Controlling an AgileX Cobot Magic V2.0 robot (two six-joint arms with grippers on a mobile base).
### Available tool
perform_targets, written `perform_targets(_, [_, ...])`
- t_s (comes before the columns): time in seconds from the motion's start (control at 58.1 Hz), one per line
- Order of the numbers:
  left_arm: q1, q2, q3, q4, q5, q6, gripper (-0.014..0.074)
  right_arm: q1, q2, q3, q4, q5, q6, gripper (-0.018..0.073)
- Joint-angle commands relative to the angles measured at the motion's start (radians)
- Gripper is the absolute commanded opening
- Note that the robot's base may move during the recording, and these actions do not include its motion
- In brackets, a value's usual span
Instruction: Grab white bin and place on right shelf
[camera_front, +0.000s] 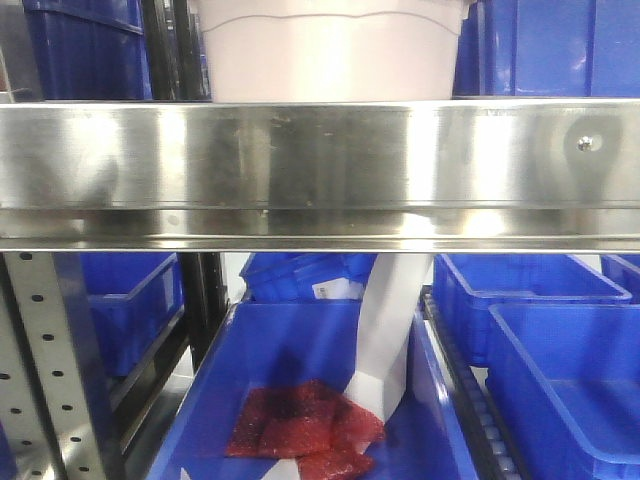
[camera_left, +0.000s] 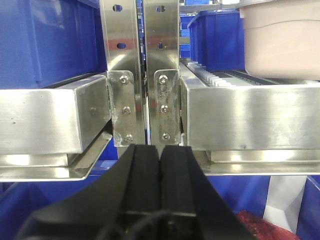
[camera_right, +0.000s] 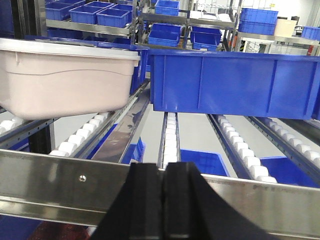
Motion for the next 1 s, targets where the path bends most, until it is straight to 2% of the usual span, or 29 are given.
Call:
perform_targets(0.0, [-0.001,-0.01,0.015,-0.009,-0.095,-0.006,-0.0128,-0.001,0.013,-0.023,0.012,-0.089,0.002,0.0074])
perform_targets(0.206, [-0.001,-0.01,0.015,-0.009,-0.095,-0.006,-0.0128,0.003,0.013,-0.023,0.012,-0.089,0.002,0.0074])
perform_targets(0.396, [-0.001,-0.01,0.015,-0.009,-0.095,-0.006,-0.0128,0.075,0.015,0.006,-0.039,-0.117,0.005,0.0074])
perform_targets(0.465, [-0.001,-0.01,0.015,-0.009,-0.095,-0.006,-0.0128,0.092,0.015,0.049,-0.098,-0.163,0.047,0.0074])
perform_targets(0.602, [-0.001,-0.01,0.015,-0.009,-0.095,-0.006,-0.0128,0.126,0.011,0.183,-0.227,-0.324,0.236,0.0074])
perform_targets(0.705, [-0.001,-0.01,0.015,-0.009,-0.095,-0.006,-0.0128,0.154,-0.01,0.295,-0.305,-0.438,0.32,0.0074])
perform_targets(0.895, [-0.001,-0.01,0.015,-0.009,-0.095,-0.006,-0.0128,0.167,-0.016,0.45,-0.303,-0.539,0.33,0.0074])
perform_targets(0.981, [-0.001,-0.01,0.015,-0.009,-0.095,-0.006,-0.0128,0.167,-0.016,0.449,-0.3,-0.506,0.33,0.0074])
